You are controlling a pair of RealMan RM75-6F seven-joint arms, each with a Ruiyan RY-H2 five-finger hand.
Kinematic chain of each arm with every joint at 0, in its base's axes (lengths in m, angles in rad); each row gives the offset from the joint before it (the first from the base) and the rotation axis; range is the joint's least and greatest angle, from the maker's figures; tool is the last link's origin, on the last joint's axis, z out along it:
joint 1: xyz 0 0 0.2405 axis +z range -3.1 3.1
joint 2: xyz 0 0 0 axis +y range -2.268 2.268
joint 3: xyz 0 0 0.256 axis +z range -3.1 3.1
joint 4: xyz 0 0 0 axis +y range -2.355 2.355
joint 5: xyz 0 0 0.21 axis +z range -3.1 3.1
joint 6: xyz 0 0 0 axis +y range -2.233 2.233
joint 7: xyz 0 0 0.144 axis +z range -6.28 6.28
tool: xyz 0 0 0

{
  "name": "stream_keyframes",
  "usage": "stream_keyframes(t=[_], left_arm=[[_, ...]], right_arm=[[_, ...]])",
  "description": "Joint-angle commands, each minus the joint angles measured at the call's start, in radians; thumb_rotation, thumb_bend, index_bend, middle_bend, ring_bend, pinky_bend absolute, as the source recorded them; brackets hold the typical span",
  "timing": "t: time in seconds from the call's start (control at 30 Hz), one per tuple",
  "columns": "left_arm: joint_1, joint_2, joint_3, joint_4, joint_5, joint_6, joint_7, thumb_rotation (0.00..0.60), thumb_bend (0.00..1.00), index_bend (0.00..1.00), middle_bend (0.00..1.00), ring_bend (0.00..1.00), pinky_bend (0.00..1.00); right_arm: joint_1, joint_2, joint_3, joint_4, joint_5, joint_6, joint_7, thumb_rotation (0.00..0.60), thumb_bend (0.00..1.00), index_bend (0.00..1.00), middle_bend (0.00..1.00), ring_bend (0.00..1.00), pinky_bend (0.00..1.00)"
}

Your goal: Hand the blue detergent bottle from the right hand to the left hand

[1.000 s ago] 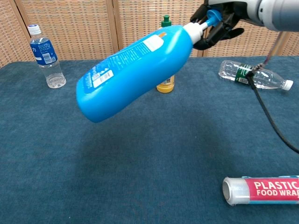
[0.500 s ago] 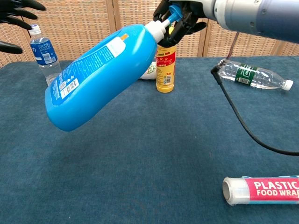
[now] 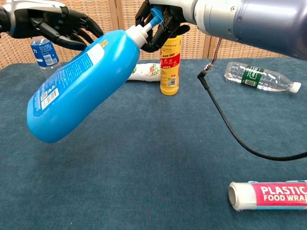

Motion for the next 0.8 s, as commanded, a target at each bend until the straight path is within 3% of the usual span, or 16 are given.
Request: stream_keyframes(t=[0.03, 0.43, 0.8], left_arm=[[-0.037, 0.015, 0.032, -0.026, 0.01, -0.039, -0.041, 0.6, 0.27, 0.26, 0.21, 0.21, 0.2], [-0.079, 0.068, 0.102, -0.022, 0.053, -0.03, -0.171, 0.6, 0.27, 0.25, 0.21, 0.21, 0.2], [-0.11, 0.041, 0.151, -0.004, 0.076, -0.016, -0.219, 0.6, 0.27, 0.26, 0.21, 0.21, 0.24]], right_arm=[[0.004, -0.002, -0.001, -0.005, 0.0, 0.004, -0.007, 0.6, 1.0, 0.68, 0.72, 0.87, 1.0], [0.014, -0.004, -0.002, -0.015, 0.019, 0.025, -0.032, 0.6, 1.0, 0.68, 0.72, 0.87, 1.0], [0.019, -0.02, -0.009, -0.011, 0.023, 0.034, -0.036, 0.6, 1.0, 0.68, 0.72, 0.87, 1.0]])
